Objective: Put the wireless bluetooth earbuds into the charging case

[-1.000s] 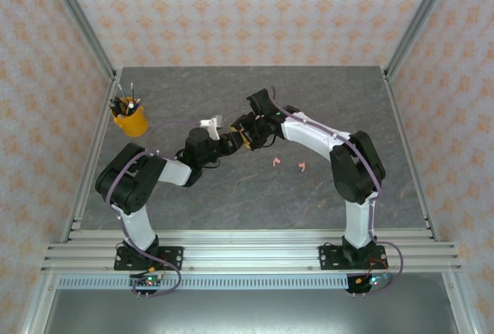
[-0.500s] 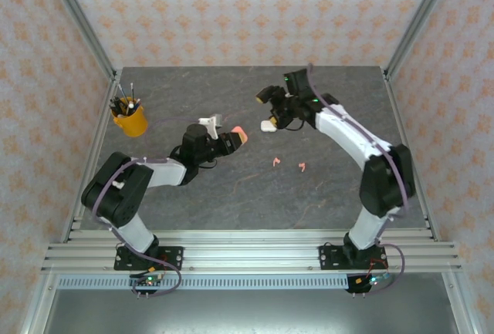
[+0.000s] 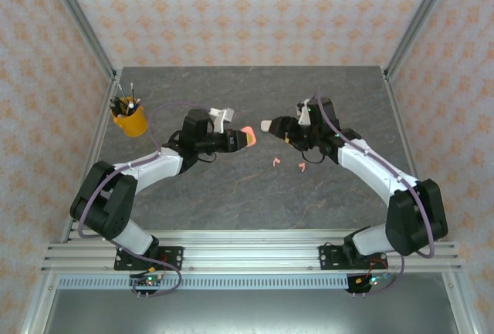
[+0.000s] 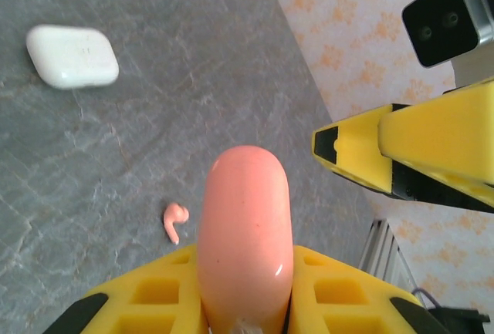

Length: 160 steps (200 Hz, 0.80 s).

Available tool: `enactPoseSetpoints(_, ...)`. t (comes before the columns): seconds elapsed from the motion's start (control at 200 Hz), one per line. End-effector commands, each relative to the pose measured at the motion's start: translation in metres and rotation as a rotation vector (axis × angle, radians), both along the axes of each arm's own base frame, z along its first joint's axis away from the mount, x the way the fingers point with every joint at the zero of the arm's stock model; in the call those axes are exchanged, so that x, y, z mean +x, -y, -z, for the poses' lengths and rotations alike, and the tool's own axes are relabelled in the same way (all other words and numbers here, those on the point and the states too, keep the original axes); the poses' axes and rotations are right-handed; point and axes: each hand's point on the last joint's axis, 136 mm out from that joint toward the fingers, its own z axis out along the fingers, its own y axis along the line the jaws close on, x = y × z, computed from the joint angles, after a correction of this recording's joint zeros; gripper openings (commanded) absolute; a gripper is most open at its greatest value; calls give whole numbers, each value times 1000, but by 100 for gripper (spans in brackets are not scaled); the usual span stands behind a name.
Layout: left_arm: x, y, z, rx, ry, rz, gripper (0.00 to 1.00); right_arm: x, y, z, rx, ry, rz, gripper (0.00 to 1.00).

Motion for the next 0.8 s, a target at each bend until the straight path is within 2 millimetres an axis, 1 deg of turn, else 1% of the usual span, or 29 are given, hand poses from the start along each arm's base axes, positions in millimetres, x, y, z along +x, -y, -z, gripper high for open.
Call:
enactPoseSetpoints(0.0, -6, 2, -18, -16, 14, 57, 0, -7, -19, -26, 84, 138, -116, 70)
enactPoseSetpoints(0.095, -6, 4, -21, -31, 11, 69, 0, -14, -29, -22, 86, 133, -157, 69)
enactPoseSetpoints(0.23, -4, 7, -24, -42, 7, 78, 0, -19, -41, -18, 82, 125, -201, 68)
enactPoseSetpoints(0.475, -5, 11, -32, -58, 11, 102, 0, -15, -46, -2, 58, 94, -210, 67)
enactPoseSetpoints(0.656, -10, 15, -35, -66, 11, 127, 0, -7, -43, 13, 9, 72, -192, 64)
enactPoseSetpoints(0.796, -15, 14, -39, -60, 21, 136, 0, 2, -30, 25, -21, 52, -140, 62)
